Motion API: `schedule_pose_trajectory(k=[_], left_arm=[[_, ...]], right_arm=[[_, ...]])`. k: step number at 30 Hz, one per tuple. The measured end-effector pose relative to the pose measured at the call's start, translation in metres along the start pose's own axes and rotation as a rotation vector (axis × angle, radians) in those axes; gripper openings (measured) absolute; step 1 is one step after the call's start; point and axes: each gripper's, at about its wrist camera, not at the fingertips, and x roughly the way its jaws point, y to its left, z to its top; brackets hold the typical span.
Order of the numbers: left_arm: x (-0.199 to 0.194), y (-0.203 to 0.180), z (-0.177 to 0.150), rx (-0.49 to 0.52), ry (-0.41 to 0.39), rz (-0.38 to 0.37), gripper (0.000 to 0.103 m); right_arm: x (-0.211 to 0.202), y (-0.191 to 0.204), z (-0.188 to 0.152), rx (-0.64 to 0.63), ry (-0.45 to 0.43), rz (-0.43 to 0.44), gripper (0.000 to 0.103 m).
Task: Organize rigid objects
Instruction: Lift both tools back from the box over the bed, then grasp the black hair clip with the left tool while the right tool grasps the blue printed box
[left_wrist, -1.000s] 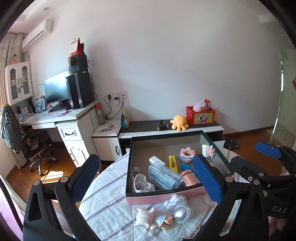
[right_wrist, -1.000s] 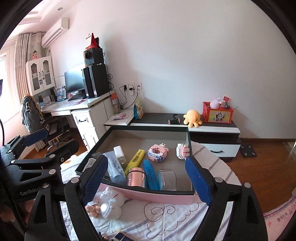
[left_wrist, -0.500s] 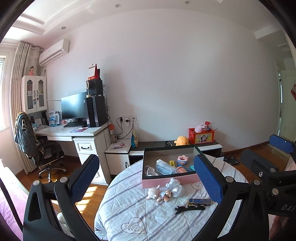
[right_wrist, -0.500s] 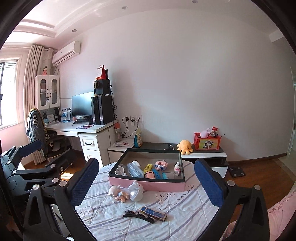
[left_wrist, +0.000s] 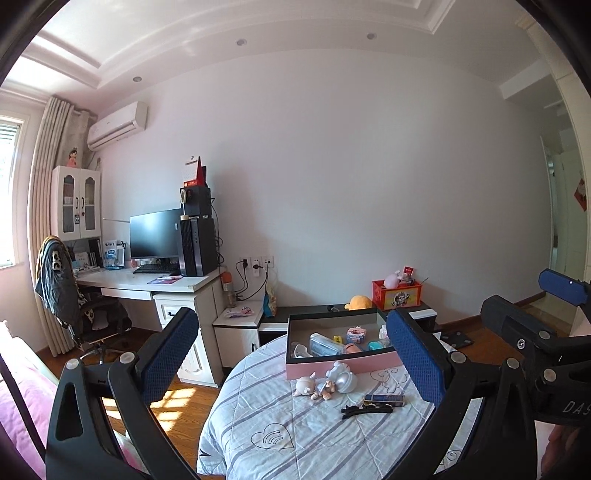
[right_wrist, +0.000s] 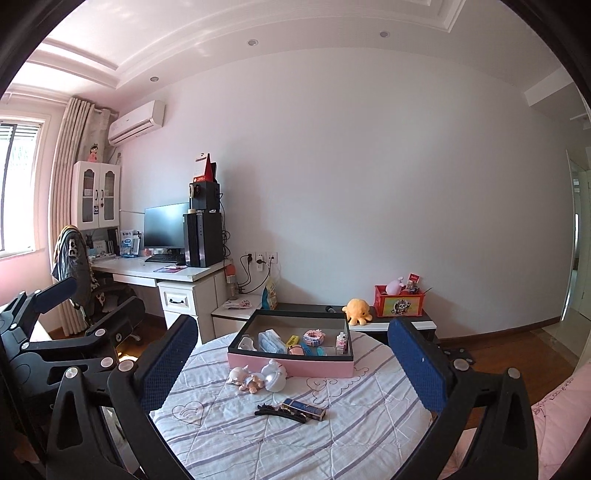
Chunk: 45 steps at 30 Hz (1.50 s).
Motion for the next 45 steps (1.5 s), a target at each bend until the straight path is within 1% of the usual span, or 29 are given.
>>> schedule_pose_trajectory(k=[8,15,21,25,30,33,37,43,45], left_arm=[[-0.006,0.002,0.002,-0.011,-0.011,0.0,0.103],[-0.001,0.001,0.0,-0.01,0.003,-0.003,0.103],[0.019,-0.002,-0.011,-0.003,0.044,-0.009,0.103],[0.041,-0.004,-0.025,-0.001,0.103,-0.026,0.103],[0.081,-0.008,-0.052,-0.007,0.22,-0.068,0.103],[0.107,-0.01,-0.072,-0.009,0.303,-0.092,0.103],[0.144,-0.014,-0.102,0.006,0.418,-0.074,0.103],[0.182,-0.012,-0.135,0.009,0.529,-0.049,0.103],[0.191,-0.012,-0.142,0.012,0.554,-0.046,0.103]], right_arm=[[-0.007,0.001,0.004,-0.009,-0.021,-0.004,0.103],[0.0,0.0,0.0,-0.009,-0.007,-0.003,0.103],[0.015,-0.001,-0.008,-0.004,0.029,-0.006,0.103],[0.033,-0.006,-0.02,0.001,0.072,-0.001,0.103],[0.068,-0.014,-0.043,0.008,0.159,0.005,0.103],[0.096,-0.023,-0.063,0.011,0.239,-0.003,0.103],[0.138,-0.04,-0.095,0.01,0.351,-0.035,0.103],[0.207,-0.068,-0.151,-0.051,0.552,-0.122,0.103],[0.225,-0.072,-0.166,-0.06,0.614,-0.112,0.103]])
